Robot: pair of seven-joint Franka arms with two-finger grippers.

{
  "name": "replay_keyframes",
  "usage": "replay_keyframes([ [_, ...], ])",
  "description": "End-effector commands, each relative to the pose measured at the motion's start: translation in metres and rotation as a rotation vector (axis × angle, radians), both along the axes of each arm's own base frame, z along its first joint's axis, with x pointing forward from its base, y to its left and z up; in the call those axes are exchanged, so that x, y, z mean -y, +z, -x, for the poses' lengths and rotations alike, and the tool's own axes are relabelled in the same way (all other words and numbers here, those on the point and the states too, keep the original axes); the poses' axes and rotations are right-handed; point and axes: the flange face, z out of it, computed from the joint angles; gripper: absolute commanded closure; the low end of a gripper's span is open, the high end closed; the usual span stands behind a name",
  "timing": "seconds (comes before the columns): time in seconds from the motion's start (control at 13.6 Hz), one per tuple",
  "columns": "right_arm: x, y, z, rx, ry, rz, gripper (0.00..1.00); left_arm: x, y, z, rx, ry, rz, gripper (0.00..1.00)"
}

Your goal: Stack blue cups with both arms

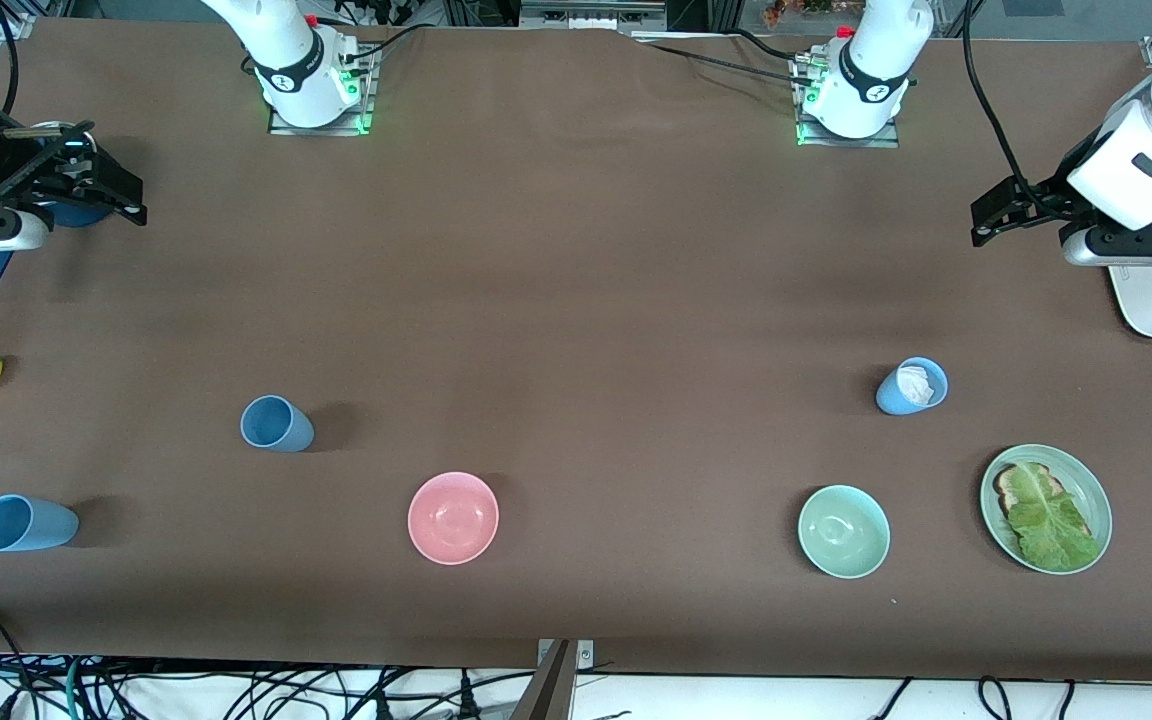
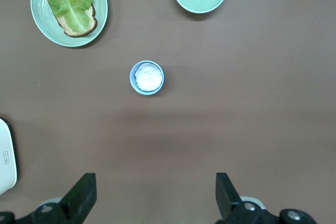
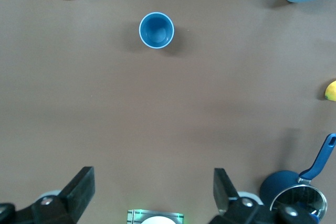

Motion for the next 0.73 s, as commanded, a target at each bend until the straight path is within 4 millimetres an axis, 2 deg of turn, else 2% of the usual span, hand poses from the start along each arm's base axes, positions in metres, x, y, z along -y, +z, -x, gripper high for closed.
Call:
replay_keyframes([
  [0.0,-0.0031,0.0101,0.0051,0.01,0.004,-0.001,0.0,-0.0006,0.0052,-0.0049,0.005,-0.002,0.027,0.0],
  [0.66,-0.0047,0.0095,0.0028,0.016,0.002,-0.056,0.0,-0.0015,0.0041,-0.005,0.0,-0.004,0.027,0.0],
])
